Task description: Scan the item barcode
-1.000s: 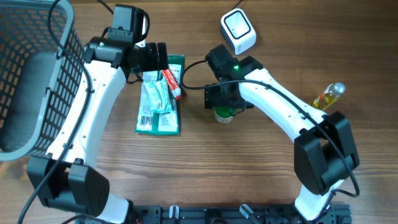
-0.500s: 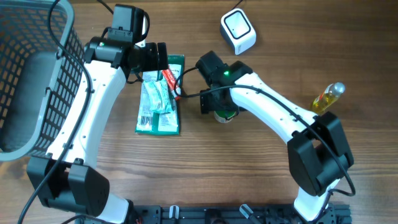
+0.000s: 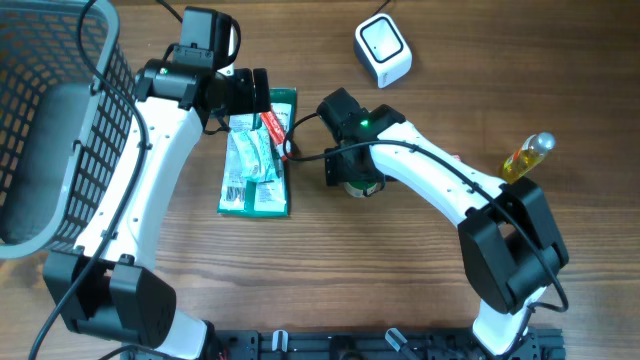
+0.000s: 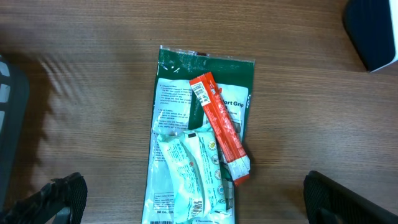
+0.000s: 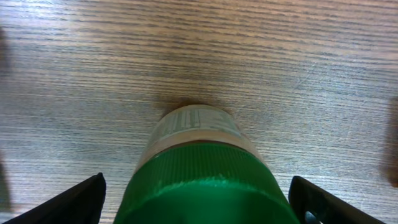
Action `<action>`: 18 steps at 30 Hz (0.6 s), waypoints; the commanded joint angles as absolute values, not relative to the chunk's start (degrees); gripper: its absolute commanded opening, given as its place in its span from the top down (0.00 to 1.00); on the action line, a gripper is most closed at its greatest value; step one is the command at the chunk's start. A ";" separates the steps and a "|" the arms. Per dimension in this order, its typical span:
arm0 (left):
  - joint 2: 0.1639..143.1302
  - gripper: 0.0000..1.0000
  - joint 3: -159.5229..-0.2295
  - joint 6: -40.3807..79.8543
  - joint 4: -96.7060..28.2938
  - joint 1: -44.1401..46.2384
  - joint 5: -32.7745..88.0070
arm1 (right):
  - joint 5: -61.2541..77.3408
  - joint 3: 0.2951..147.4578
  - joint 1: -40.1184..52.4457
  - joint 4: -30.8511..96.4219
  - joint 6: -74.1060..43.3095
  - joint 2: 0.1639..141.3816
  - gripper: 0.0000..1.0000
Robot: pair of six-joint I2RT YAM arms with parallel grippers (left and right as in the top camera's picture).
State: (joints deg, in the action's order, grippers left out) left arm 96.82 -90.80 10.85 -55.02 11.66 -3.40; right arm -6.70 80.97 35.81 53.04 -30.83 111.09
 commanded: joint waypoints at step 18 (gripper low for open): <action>97.30 0.00 -90.98 11.38 -54.89 11.44 -3.92 | -8.82 80.12 35.53 52.05 -31.05 112.20 0.10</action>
